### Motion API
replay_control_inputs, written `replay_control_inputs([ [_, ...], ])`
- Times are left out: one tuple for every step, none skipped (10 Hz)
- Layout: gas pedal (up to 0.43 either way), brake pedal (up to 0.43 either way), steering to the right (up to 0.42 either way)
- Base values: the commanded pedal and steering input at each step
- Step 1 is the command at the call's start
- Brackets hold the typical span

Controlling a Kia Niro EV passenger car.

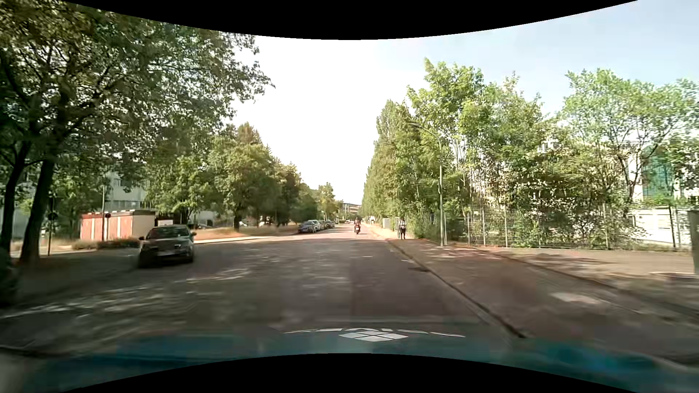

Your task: Follow the waypoints while adhering to traffic rules and regulations

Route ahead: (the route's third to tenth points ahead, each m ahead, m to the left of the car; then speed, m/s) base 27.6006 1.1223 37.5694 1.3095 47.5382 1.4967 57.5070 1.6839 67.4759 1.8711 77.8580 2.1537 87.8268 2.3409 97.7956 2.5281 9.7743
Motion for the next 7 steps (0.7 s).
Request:
replay_control_inputs([
  [0.209, 0.0, -0.001],
  [0.197, 0.0, -0.001],
  [0.197, 0.0, -0.004],
  [0.197, 0.0, -0.007],
  [0.177, 0.0, -0.008],
  [0.157, 0.0, -0.011],
  [0.15, 0.0, -0.014],
])
